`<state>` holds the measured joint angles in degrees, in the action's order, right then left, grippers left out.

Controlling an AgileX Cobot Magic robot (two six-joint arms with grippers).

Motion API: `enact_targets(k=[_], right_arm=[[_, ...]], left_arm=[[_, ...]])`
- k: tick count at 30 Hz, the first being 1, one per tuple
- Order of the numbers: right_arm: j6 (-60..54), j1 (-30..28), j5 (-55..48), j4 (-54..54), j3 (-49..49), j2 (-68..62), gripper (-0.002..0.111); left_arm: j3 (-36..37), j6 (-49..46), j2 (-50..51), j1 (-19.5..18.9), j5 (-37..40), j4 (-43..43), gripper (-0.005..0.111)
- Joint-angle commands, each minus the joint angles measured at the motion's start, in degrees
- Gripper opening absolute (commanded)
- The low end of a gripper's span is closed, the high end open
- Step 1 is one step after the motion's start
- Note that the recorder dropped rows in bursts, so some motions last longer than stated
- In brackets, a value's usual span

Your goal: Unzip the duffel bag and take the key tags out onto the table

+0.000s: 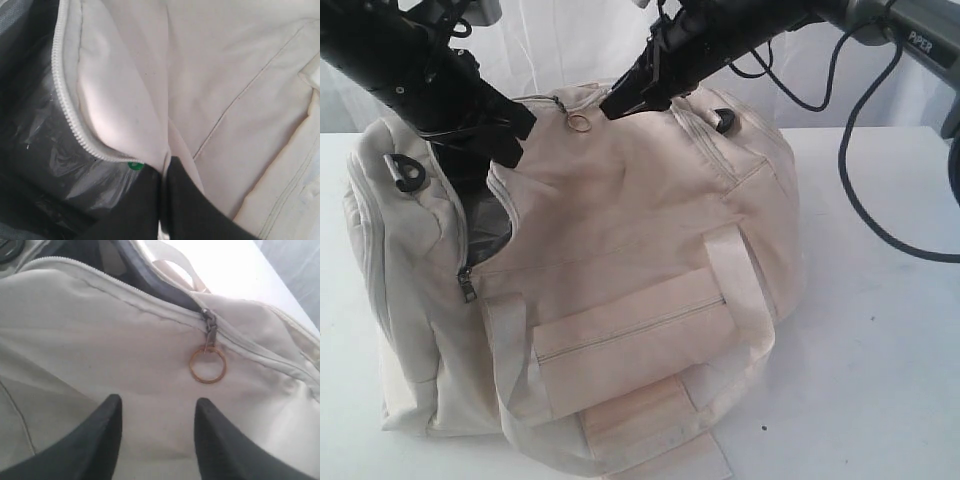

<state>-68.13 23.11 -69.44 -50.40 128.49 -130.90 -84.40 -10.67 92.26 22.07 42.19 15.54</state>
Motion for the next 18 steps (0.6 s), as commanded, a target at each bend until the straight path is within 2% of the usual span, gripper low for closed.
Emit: enact_targets(k=[1, 4, 10, 18], right_arm=[[-0.4, -0.8, 2.2, 1.2, 0.0, 0.5, 0.041], [-6.9, -0.8, 1.8, 1.4, 0.0, 0.5, 0.045], [-10.3, -0.1, 1.9, 1.3, 0.0, 0.5, 0.07], [-14.4, 3.2, 2.8, 2.2, 0.0, 0.2, 0.071]], left_arm=[[-0.3, -4.9, -1.0, 0.3, 3.4, 2.1, 0.0], [-0.3, -9.3, -1.0, 0.3, 5.0, 4.4, 0.0], [-0.3, -18.0, -1.0, 0.3, 9.8, 5.0, 0.0], [-0.3, -25.6, -1.0, 0.3, 13.3, 8.0, 0.0]])
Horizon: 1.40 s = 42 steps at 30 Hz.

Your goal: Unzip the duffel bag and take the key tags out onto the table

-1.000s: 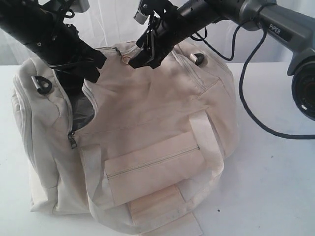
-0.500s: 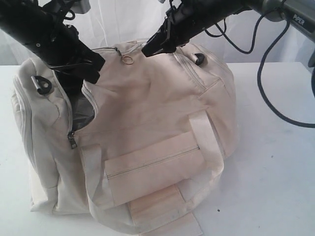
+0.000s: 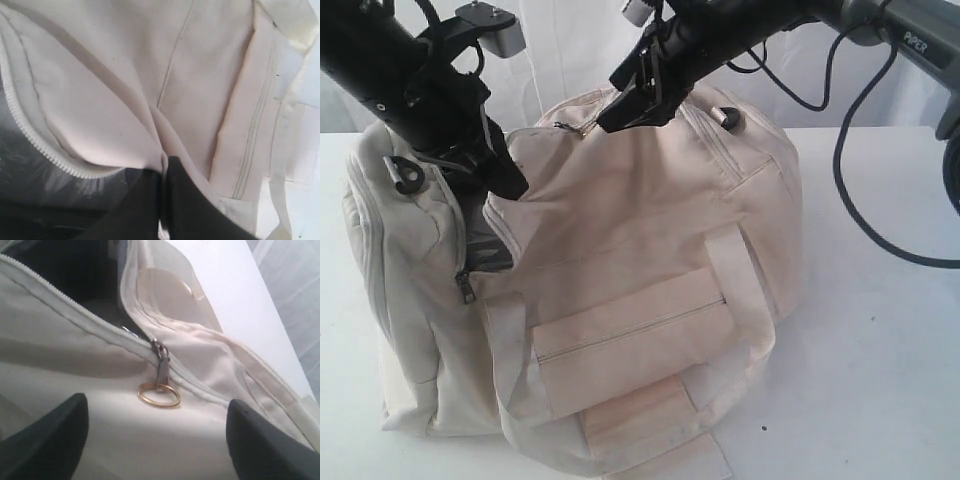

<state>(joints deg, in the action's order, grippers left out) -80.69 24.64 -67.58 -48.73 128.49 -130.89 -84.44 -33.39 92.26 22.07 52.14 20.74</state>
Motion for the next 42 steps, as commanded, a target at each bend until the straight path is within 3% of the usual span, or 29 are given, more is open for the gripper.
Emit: enact_targets(k=[1, 22, 35, 42], right_arm=[[-1.3, 1.8, 2.0, 1.2, 0.0, 0.2, 0.071], [2.2, 1.8, -0.5, 2.0, 0.0, -1.1, 0.07], [6.8, 1.8, -2.4, 3.4, 0.0, -3.9, 0.07], [7.7, 1.8, -2.4, 3.3, 0.0, -5.1, 0.057]], left_arm=[[-0.2, -2.8, -1.0, 0.3, 3.5, 2.8, 0.0], [-0.2, -9.5, -7.1, 0.3, 3.1, 8.4, 0.0], [-0.2, -13.1, -7.1, 0.3, 8.1, 9.0, 0.0], [-0.2, -13.1, -7.1, 0.3, 8.2, 8.9, 0.0]])
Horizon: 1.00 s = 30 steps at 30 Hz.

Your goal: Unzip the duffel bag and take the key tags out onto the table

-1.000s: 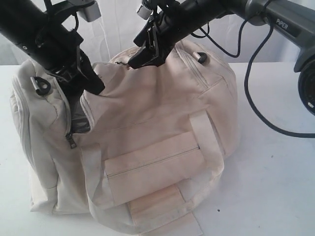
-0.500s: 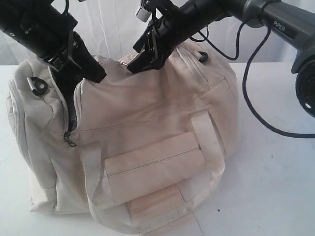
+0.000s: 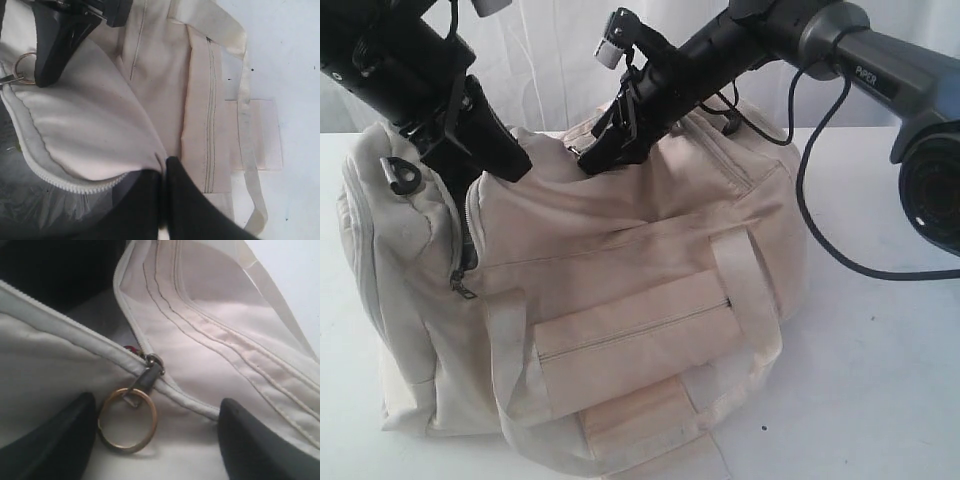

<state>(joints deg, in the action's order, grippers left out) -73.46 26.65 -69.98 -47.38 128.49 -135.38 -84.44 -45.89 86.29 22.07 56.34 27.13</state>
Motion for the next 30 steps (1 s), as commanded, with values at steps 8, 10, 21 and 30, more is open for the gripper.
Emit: enact_targets(k=[8, 10, 21, 30], right_arm=[[5.5, -0.2, 0.0, 2.0, 0.0, -0.7, 0.021], [5.5, -0.2, 0.0, 2.1, 0.0, -0.5, 0.009], [9.6, -0.7, 2.0, 9.1, 0.0, 3.4, 0.0], [11.2, -2.2, 9.0, 9.5, 0.2, 4.4, 0.0]], left_arm=[[-0.2, -0.6, -1.1, 0.3, 4.3, 2.4, 0.0], [-0.2, -0.6, -1.1, 0.3, 4.3, 2.4, 0.0], [-0.2, 1.0, 0.8, 0.3, 4.5, 0.2, 0.0], [-0.2, 1.5, 2.3, 0.3, 4.6, -0.7, 0.0]])
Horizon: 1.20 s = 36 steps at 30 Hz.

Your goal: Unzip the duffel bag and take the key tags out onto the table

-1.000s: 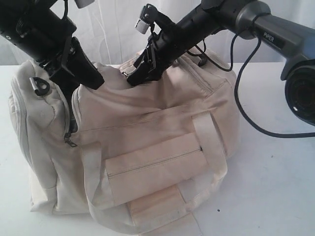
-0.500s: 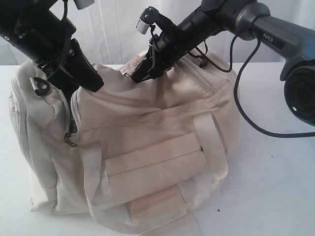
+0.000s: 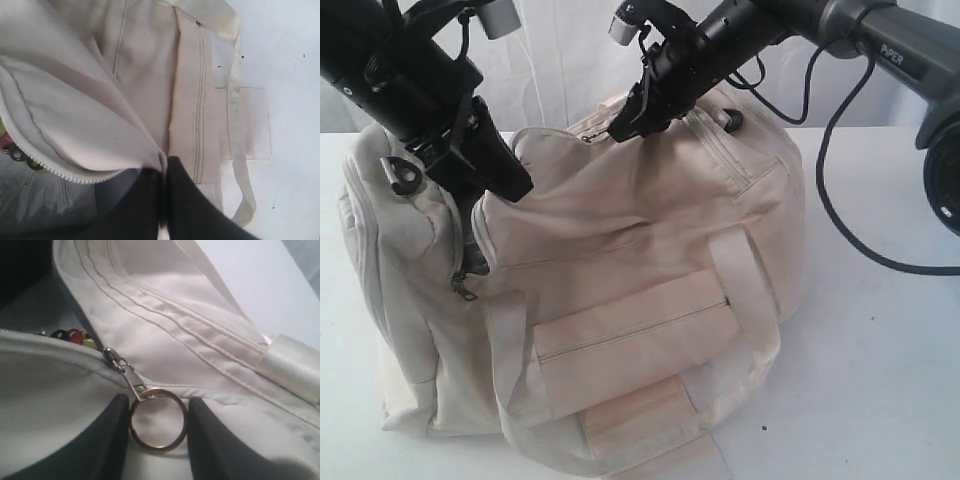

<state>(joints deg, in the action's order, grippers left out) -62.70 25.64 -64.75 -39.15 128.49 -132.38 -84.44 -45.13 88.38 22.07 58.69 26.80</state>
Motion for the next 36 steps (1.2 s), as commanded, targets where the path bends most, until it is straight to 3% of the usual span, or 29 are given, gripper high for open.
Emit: enact_targets(k=[1, 36], right_arm=[[1.0, -1.2, 4.6, 1.3, 0.2, 1.5, 0.0], [12.5, -8.0, 14.6, 10.1, 2.3, 4.3, 0.0]], left_arm=[[-0.2, 1.4, 0.3, 0.3, 2.3, -1.0, 0.0], [-0.2, 4.9, 0.7, 0.3, 1.3, -4.6, 0.0]])
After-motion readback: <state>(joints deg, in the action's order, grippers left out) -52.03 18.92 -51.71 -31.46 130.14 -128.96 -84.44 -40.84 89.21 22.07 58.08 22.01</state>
